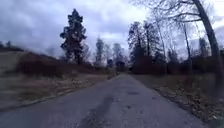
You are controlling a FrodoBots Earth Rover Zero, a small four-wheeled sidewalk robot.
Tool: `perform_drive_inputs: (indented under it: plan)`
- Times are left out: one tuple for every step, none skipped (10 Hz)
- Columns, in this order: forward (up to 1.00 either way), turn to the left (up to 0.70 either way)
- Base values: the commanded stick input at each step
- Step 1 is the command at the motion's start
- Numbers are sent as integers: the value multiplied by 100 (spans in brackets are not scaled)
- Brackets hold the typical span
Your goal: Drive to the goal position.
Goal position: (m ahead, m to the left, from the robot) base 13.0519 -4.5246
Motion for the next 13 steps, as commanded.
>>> perform_drive_inputs:
  plan:
    - [50,0]
    - [50,0]
    - [50,0]
    - [50,0]
    - [50,0]
    - [50,0]
    - [50,0]
    - [50,0]
    - [50,0]
    - [50,0]
    - [50,0]
    - [50,0]
    - [50,0]
